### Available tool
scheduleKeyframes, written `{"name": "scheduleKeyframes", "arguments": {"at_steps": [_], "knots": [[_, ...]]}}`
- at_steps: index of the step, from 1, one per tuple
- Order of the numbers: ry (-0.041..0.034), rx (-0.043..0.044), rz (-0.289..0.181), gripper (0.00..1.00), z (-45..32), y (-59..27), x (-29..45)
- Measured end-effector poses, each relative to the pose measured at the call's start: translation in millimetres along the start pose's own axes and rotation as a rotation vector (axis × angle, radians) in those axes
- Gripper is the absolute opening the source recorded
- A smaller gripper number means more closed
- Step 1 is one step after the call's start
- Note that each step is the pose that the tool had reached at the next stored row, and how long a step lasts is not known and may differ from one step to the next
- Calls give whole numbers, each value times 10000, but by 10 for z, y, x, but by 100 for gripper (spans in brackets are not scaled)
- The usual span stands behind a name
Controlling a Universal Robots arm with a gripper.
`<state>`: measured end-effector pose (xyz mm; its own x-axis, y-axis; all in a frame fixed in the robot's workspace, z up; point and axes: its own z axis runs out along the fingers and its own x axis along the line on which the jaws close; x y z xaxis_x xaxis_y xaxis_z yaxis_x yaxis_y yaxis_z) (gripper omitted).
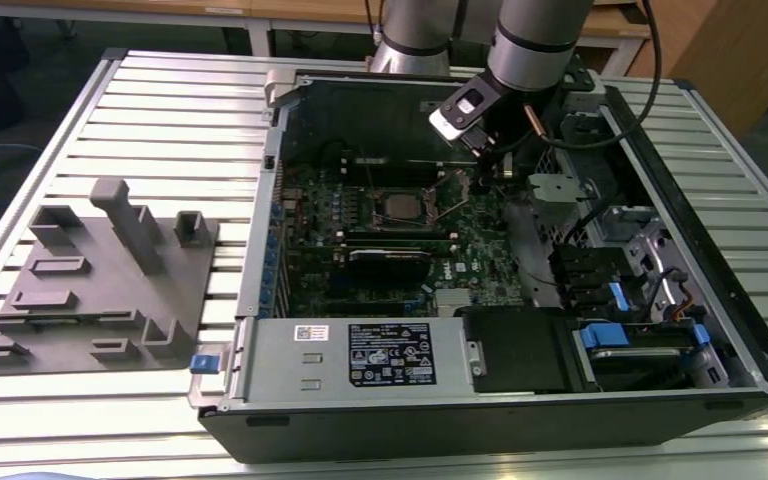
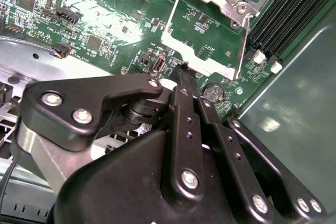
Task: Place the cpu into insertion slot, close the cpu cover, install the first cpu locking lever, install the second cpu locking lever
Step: 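Place the cpu into insertion slot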
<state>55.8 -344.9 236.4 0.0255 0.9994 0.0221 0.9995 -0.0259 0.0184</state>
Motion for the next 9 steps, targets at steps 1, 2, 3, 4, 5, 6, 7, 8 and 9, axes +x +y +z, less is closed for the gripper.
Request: {"name": "scheduleKeyframes", "arguments": {"at_steps": [1,2,3,4,5,6,7,8,9], "knots": [[-1,41,1,10,0,0,0],[-2,47,2,10,0,-1,0],[-3,48,3,10,0,-1,0],[-3,49,3,10,0,-1,0],[-3,50,4,10,0,-1,0],[-3,51,3,10,0,-1,0],[-3,51,3,10,0,-1,0],[-3,51,4,10,0,-1,0],[-2,52,3,10,0,-5,0]]}}
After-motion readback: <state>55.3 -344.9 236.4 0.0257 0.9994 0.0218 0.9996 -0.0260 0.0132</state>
